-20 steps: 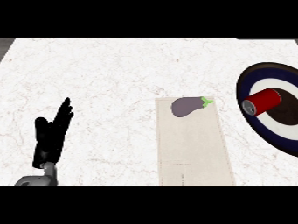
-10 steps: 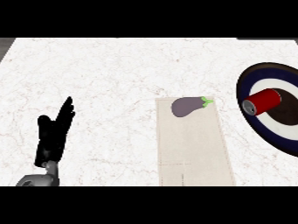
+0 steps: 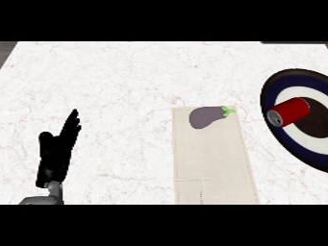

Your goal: Pick the can from the placemat and place it in the plate

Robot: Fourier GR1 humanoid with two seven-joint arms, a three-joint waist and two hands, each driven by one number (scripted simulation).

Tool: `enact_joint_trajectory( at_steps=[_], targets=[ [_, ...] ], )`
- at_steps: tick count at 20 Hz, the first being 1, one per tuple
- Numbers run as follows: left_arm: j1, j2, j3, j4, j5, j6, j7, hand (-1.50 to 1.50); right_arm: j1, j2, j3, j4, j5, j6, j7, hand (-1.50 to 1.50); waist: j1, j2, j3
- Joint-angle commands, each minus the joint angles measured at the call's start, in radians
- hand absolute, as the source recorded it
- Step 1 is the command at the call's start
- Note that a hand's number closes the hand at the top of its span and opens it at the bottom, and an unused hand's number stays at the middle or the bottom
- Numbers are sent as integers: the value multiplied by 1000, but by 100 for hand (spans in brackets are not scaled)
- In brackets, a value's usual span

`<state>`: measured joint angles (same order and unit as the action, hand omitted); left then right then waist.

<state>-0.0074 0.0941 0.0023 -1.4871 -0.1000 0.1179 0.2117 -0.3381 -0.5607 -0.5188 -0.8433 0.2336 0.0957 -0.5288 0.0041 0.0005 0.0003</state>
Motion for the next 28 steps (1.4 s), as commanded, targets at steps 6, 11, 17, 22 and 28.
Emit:
enact_joint_trajectory(
  at_steps=[6, 11, 17, 22, 28],
  targets=[
    [32, 18, 37, 18, 17, -32, -62, 0, -13, -87, -7, 175, -10, -16, -74, -150, 2, 0, 0],
    [-72, -7, 32, 54, 12, -17, 25, 0, -73, -151, -16, 328, 2, -53, -148, -150, 2, 2, 0],
    [-39, -35, -8, -17, -25, 10, 63, 0, -21, -173, -44, 385, -46, -54, -252, -150, 2, 1, 1],
    [-30, -47, -9, -6, -40, 29, 47, 0, -75, -248, -57, 478, -61, -40, -267, -150, 6, 2, 1],
    [-56, 1, 36, 41, 1, -33, 4, 0, -100, -290, -87, 606, -70, -97, -315, -150, 14, 6, 3]
  ],
)
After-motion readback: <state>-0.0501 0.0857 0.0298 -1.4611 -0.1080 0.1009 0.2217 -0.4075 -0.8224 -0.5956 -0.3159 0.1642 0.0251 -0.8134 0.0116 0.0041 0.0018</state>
